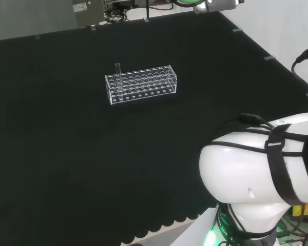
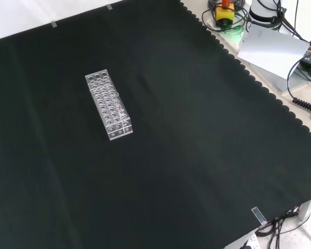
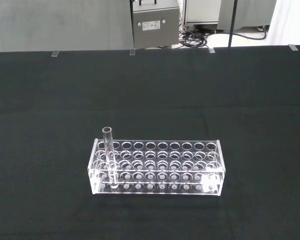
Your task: Pick up the test tube.
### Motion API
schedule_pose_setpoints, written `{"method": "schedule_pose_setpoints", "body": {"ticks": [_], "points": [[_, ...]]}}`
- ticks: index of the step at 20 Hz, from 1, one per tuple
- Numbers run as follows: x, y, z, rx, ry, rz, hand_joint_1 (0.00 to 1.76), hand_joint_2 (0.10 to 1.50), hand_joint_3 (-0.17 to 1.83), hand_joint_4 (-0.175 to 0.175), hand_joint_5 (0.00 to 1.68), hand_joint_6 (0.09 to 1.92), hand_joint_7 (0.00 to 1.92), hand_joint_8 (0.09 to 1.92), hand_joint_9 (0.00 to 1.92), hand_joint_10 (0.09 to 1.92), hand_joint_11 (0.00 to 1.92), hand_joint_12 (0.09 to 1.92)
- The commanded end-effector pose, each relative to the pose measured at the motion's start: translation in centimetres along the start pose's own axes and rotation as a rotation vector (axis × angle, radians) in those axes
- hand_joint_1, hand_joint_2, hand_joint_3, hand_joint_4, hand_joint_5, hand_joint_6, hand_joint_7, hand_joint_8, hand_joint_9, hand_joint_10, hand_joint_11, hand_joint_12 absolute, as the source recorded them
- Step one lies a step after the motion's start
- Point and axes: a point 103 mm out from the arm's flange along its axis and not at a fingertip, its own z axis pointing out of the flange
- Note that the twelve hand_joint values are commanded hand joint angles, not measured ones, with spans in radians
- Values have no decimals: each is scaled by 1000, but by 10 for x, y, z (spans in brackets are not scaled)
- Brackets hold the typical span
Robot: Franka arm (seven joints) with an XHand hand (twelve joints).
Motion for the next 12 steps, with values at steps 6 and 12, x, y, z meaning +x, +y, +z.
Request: {"method": "schedule_pose_setpoints", "body": {"ticks": [6,12], "points": [[-3,24,12,49,16,-13,345,886,340,-52,0,87,1,87,2,257,1,1177],[2,67,25,91,73,-36,349,924,266,-55,0,87,0,171,0,321,0,1227]]}}
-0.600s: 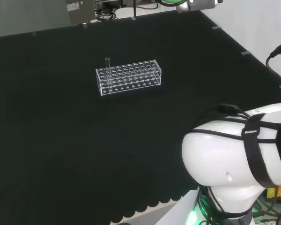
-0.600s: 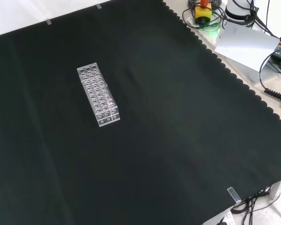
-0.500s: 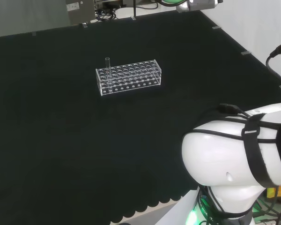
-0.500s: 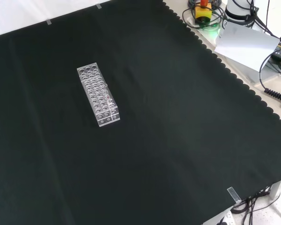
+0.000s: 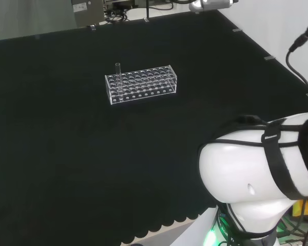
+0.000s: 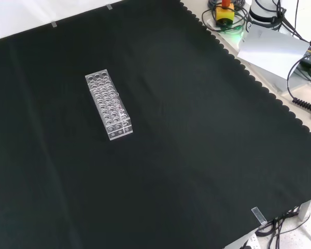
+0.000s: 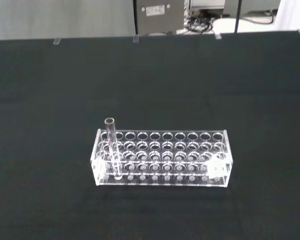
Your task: Pick up the test tube.
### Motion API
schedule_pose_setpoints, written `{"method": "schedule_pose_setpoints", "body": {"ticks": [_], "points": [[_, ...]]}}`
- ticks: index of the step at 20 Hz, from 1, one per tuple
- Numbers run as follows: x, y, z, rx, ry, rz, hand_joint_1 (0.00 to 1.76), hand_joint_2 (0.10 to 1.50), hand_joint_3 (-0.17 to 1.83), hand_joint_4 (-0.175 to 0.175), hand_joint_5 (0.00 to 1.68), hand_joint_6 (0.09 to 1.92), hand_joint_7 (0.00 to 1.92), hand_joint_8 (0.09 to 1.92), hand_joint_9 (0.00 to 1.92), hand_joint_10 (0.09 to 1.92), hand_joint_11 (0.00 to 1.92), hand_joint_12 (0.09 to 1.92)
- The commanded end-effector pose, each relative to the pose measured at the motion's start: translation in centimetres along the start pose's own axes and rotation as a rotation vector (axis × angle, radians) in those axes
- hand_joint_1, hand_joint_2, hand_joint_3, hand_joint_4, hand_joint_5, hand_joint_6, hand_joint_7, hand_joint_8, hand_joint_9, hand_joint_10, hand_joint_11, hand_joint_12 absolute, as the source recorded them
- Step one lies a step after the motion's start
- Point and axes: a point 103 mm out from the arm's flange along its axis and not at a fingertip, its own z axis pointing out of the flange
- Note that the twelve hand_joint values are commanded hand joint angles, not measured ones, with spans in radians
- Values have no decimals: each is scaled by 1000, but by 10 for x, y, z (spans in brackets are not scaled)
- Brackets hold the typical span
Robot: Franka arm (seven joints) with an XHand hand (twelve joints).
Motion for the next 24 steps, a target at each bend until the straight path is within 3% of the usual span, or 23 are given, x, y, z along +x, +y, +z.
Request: {"method": "schedule_pose_setpoints", "body": {"ticks": [1,11,17,24], "points": [[2,51,11,41,63,-26,354,932,250,-57,0,87,0,212,0,350,0,1246],[17,117,44,74,48,-93,488,960,189,-86,104,87,42,785,0,829,0,1507],[30,150,75,117,18,-127,521,959,197,-95,148,87,132,862,25,953,0,1557],[47,179,112,160,9,-147,560,947,233,-107,221,87,317,876,204,942,45,1576]]}}
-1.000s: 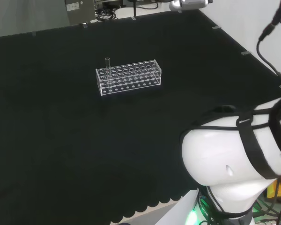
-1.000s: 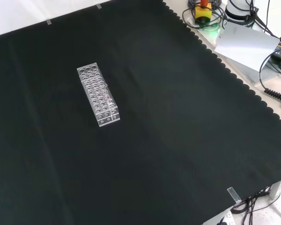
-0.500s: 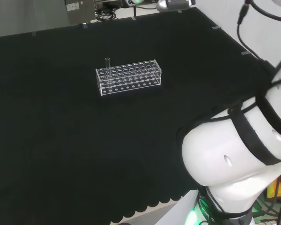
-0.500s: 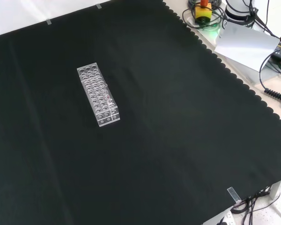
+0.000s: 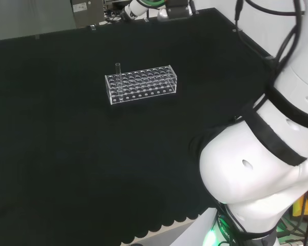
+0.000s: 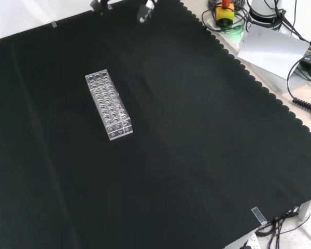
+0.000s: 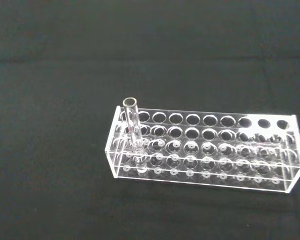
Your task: Pick up the test tube.
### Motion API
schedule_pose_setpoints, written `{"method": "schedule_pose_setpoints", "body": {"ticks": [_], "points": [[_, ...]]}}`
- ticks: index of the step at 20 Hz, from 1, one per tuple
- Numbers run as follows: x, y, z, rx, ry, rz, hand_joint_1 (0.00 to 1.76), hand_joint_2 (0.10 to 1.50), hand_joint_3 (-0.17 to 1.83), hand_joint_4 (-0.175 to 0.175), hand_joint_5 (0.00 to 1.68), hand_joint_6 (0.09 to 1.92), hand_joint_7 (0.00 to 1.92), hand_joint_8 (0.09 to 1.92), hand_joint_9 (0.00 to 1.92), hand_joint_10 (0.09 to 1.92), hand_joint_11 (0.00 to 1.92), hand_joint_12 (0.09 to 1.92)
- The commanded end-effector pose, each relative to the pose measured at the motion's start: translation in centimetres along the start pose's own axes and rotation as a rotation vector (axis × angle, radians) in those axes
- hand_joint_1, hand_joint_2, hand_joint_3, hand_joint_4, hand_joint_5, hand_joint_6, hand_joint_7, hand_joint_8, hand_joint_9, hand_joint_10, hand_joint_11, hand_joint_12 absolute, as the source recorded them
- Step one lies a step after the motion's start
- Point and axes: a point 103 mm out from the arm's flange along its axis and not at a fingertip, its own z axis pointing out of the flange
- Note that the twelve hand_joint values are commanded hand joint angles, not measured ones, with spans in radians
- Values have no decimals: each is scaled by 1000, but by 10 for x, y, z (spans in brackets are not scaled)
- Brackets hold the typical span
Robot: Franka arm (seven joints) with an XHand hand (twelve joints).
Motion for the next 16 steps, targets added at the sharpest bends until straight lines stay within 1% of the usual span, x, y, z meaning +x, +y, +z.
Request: {"method": "schedule_pose_setpoints", "body": {"ticks": [1,6,10,16], "points": [[19,45,28,13,-21,-46,568,943,242,-108,236,87,348,873,235,931,60,1571],[25,67,53,47,-57,-59,609,925,280,-117,321,87,479,859,374,892,122,1548],[23,83,73,85,-86,-58,625,921,291,-124,376,87,519,863,412,887,133,1544],[21,96,101,147,-138,-63,639,908,324,-131,457,97,585,849,466,854,151,1529]]}}
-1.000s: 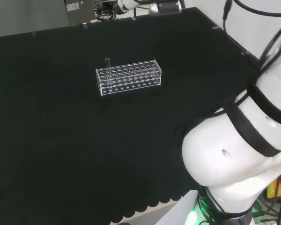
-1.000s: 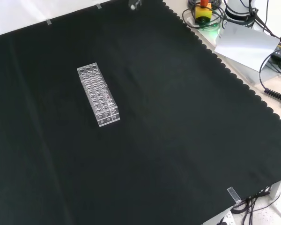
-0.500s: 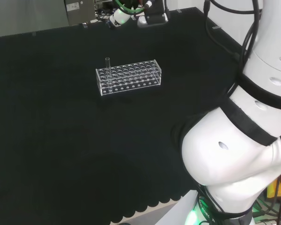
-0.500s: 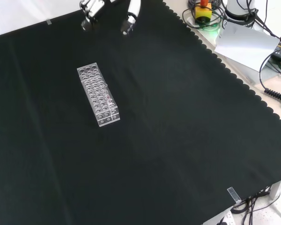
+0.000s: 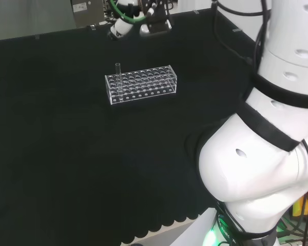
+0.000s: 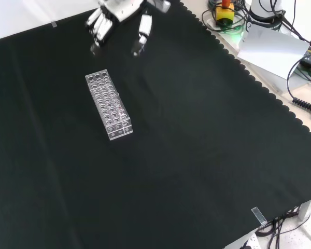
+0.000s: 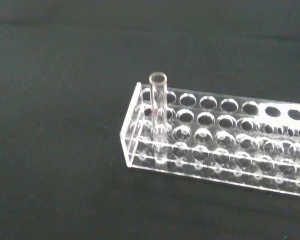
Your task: Pick up the test tube.
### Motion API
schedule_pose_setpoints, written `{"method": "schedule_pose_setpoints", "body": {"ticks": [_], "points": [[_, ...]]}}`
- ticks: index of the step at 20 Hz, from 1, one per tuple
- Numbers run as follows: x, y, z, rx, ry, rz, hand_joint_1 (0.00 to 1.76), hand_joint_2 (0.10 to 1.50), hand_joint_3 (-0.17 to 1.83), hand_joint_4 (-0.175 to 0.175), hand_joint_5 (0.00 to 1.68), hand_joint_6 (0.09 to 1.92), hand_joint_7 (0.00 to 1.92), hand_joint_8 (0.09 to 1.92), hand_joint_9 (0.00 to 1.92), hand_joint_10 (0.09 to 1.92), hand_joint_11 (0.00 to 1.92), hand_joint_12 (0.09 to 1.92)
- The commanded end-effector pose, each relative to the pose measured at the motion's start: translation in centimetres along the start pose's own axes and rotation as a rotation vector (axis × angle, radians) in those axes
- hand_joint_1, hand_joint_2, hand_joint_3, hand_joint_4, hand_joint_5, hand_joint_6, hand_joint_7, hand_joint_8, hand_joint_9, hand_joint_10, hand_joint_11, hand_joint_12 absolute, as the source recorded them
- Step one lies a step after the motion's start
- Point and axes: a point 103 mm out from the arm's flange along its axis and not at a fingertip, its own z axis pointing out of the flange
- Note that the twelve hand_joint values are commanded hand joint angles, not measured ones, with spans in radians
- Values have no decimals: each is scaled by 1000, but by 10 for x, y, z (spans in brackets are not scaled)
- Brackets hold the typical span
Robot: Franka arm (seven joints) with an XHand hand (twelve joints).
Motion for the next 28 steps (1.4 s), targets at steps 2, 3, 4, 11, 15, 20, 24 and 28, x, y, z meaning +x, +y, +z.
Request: {"method": "schedule_pose_setpoints", "body": {"ticks": [2,3,4,11,15,20,24,28], "points": [[-6,44,52,95,-96,1,644,905,331,-132,481,109,606,849,477,850,155,1526],[-6,45,55,103,-101,1,646,904,332,-133,490,113,614,850,481,849,157,1526],[-6,47,58,111,-105,0,649,904,334,-134,497,117,621,851,485,849,158,1525],[-4,57,81,165,-132,-7,669,889,361,-137,510,151,695,834,525,826,176,1509],[-3,63,91,188,-142,-8,690,865,408,-136,499,236,784,796,590,788,199,1495],[1,68,101,208,-143,-11,708,840,461,-136,489,510,920,756,696,739,248,1476],[5,73,107,212,-149,-21,745,821,484,-135,538,643,1012,733,780,708,302,1452],[7,75,110,211,-144,-19,790,803,506,-131,608,704,1066,719,837,688,343,1434]]}}
